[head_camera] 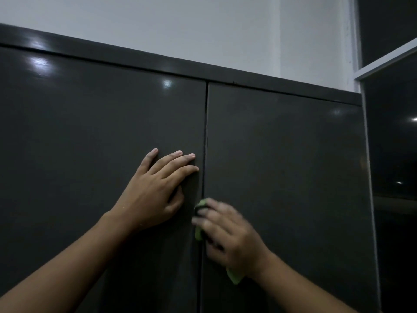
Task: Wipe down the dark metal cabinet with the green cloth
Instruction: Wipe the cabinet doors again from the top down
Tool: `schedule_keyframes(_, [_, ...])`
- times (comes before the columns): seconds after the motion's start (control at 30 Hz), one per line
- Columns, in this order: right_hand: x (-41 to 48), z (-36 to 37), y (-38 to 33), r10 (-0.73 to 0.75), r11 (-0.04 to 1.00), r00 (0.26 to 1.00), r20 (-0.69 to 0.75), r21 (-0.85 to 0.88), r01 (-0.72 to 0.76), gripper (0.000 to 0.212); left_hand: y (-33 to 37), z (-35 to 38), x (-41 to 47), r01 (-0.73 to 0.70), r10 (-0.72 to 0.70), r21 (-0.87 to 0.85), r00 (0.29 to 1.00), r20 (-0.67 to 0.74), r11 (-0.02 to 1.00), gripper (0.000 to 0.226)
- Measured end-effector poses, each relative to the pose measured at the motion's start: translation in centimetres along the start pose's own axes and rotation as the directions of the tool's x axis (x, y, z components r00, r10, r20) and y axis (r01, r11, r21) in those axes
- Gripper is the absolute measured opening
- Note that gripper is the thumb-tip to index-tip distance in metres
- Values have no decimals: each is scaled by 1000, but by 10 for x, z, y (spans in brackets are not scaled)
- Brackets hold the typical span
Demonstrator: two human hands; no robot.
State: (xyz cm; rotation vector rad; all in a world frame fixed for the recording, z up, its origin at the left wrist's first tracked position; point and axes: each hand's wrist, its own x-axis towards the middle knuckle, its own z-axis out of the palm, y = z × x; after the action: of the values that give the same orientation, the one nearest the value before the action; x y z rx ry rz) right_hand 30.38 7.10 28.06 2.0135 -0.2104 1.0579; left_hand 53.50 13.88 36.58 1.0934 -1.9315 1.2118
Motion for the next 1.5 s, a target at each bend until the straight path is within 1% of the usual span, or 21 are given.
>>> schedule_keyframes(0.07, [-32,0,-3,-173,985,981,87,-1,174,35,8,1,6,20,-20,9,1000,-1,1000,61])
schedule_keyframes(0.13, [-57,-6,6,-215,976,971,100,-19,218,35,16,3,15,16,-16,14,1000,11,1000,63])
schedule_keyframes(0.2, [-71,-16,26,-150,987,987,66,-40,153,37,24,6,26,-14,13,47,1000,25,999,62])
schedule_keyframes(0.27, [-75,-28,57,13,998,999,-48,-63,-16,36,32,11,38,-35,32,88,999,40,995,62])
schedule_keyframes(0.3, [-72,-35,75,125,990,983,-135,-53,-133,36,36,14,45,-38,34,107,998,45,994,62])
schedule_keyframes(0.37, [-58,-49,114,343,934,883,-320,15,-357,37,43,18,58,-48,42,136,998,44,990,60])
schedule_keyframes(0.43, [-36,-67,154,484,854,747,-455,60,-517,39,47,19,75,-64,59,171,998,34,983,58])
schedule_keyframes(0.53, [-1,-97,207,625,720,566,-537,116,-684,38,50,19,102,-70,69,183,998,13,981,59])
schedule_keyframes(0.6, [20,-112,233,668,661,490,-561,145,-736,39,52,20,117,-62,62,176,998,2,982,61])
schedule_keyframes(0.67, [44,-122,252,672,652,471,-572,155,-742,40,56,25,128,-37,43,177,999,-30,984,61])
schedule_keyframes(0.73, [66,-127,264,657,674,496,-567,147,-724,41,64,30,134,-10,24,189,997,-73,982,61])
schedule_keyframes(0.83, [87,-126,266,565,773,633,-528,71,-631,44,72,37,140,15,12,226,993,-115,974,61])
schedule_keyframes(0.9, [98,-121,257,452,868,772,-448,22,-496,46,75,41,141,24,12,258,991,-135,966,62])
schedule_keyframes(0.97, [112,-112,242,279,954,904,-324,-15,-300,50,75,41,141,37,3,275,989,-145,961,62])
schedule_keyframes(1.03, [122,-105,229,127,991,969,-212,-24,-135,51,75,40,142,34,4,277,991,-137,960,62])
schedule_keyframes(1.1, [127,-105,231,52,998,986,-157,-21,-56,49,75,39,141,25,9,262,992,-129,965,60])
schedule_keyframes(1.17, [131,-110,241,66,997,981,-182,-31,-72,48,74,37,139,16,12,236,993,-119,972,58])
schedule_keyframes(1.27, [143,-109,243,223,972,914,-338,8,-234,46,63,29,128,9,9,197,996,-92,980,58])
schedule_keyframes(1.37, [153,-96,224,355,932,844,-402,84,-352,46,47,19,106,45,-34,165,997,-69,985,60])
schedule_keyframes(1.43, [157,-89,207,340,940,858,-384,110,-323,47,39,13,88,82,-73,152,995,-66,985,61])
schedule_keyframes(1.5, [160,-78,185,246,969,917,-315,103,-224,47,27,5,69,144,-135,131,988,-74,981,62])
